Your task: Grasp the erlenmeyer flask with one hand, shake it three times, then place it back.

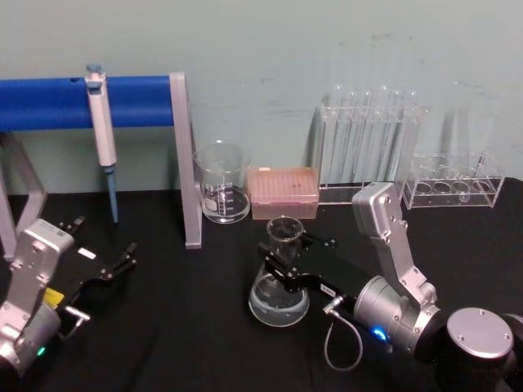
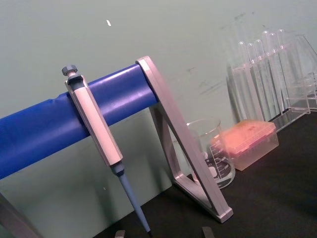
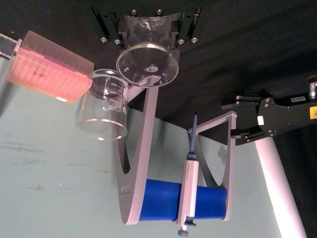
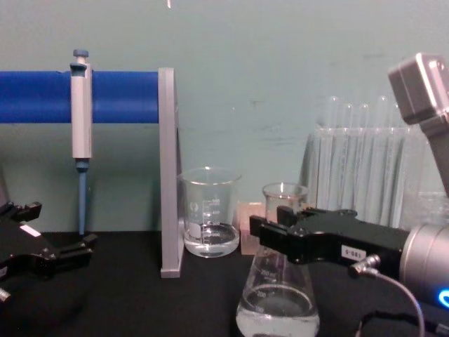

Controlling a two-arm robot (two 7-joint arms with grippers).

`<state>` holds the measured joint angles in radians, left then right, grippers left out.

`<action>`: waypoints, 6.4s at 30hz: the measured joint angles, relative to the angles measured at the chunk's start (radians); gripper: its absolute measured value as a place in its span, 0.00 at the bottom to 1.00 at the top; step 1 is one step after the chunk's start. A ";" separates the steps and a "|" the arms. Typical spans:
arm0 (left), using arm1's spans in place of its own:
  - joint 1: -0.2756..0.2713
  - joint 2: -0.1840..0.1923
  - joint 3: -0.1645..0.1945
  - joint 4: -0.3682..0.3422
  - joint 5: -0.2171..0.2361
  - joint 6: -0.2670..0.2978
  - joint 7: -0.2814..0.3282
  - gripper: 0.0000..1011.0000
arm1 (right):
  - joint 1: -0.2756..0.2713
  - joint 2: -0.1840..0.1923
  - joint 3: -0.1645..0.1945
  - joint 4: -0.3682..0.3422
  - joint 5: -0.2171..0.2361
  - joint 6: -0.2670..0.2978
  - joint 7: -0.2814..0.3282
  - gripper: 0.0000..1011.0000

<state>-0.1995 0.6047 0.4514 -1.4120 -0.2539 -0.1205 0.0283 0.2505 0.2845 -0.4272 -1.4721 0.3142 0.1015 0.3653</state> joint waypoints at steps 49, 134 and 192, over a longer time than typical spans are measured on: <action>0.000 0.000 0.000 0.000 0.000 0.000 0.000 0.99 | -0.003 -0.011 -0.002 0.029 -0.017 0.004 -0.006 0.51; 0.000 0.000 0.000 0.000 0.000 0.000 0.000 0.99 | -0.126 0.020 0.156 -0.062 -0.066 0.028 -0.189 0.99; 0.000 0.000 0.000 0.000 0.000 0.000 0.000 0.99 | -0.125 0.022 0.155 -0.063 -0.063 0.028 -0.190 0.99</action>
<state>-0.1996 0.6047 0.4514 -1.4119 -0.2539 -0.1205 0.0283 0.1252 0.3061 -0.2718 -1.5355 0.2512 0.1292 0.1749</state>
